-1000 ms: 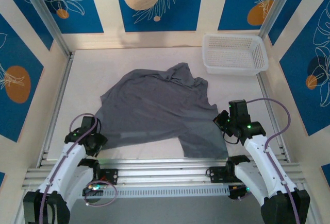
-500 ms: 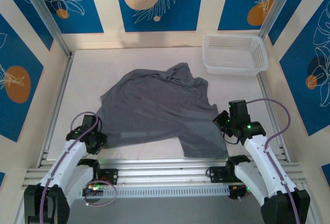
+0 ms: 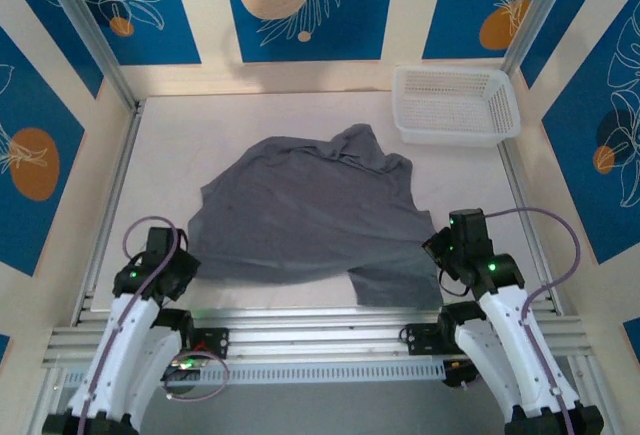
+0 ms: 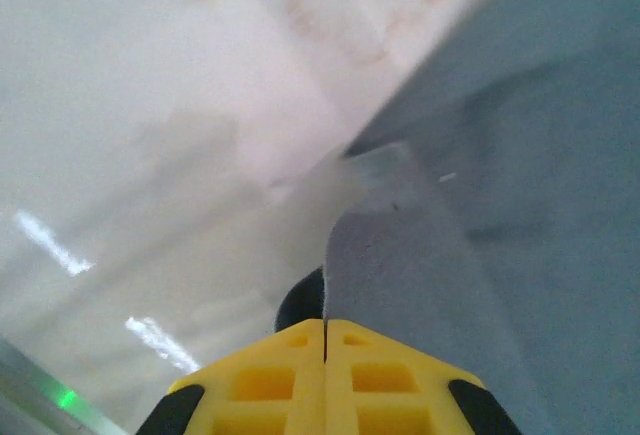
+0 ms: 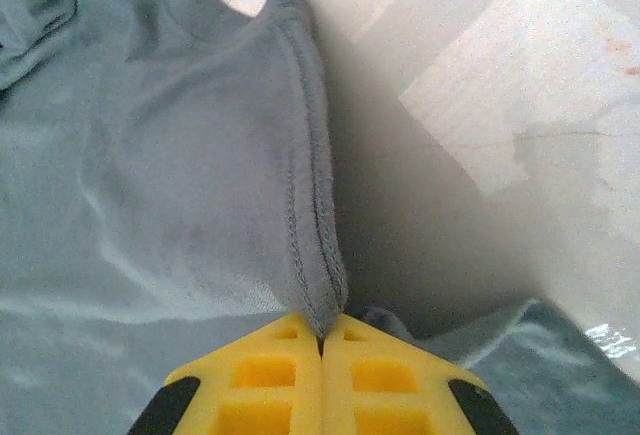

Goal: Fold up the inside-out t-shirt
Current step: Fold the T-shirt at the center of the table.

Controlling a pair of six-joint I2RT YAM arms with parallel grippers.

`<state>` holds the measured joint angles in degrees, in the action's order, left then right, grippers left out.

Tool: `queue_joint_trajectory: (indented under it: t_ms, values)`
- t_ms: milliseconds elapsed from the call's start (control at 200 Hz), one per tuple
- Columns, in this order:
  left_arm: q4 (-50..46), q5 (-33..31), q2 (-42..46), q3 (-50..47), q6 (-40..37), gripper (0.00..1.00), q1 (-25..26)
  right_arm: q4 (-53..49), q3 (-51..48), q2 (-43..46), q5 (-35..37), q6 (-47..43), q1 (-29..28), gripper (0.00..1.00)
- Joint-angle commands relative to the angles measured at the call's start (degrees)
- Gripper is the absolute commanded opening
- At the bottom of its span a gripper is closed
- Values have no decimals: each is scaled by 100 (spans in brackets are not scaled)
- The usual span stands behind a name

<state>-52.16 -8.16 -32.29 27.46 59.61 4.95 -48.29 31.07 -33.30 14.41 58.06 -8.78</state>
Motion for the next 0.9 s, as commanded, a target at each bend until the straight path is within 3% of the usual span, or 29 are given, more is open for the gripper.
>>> queue_joint_trajectory:
  t_ms: [0,215,370,575,895]
  values:
    - [-333,-206,188,224,-407,0,-18,-307,-138,-1,-3,41,6,0]
    - [45,-252,382,492,-659,0,-21,103,-21,-303,-233,-107,-3,0]
    - [692,-240,-321,951,-825,0,-21,662,486,-903,-101,-471,10,0]
    - [1349,-820,-1516,1638,-1009,0,-38,1552,980,-1951,-160,-644,203,0]
    - [2197,-801,-2808,1641,-1057,0,-232,2393,1474,-3312,-442,-850,485,0]
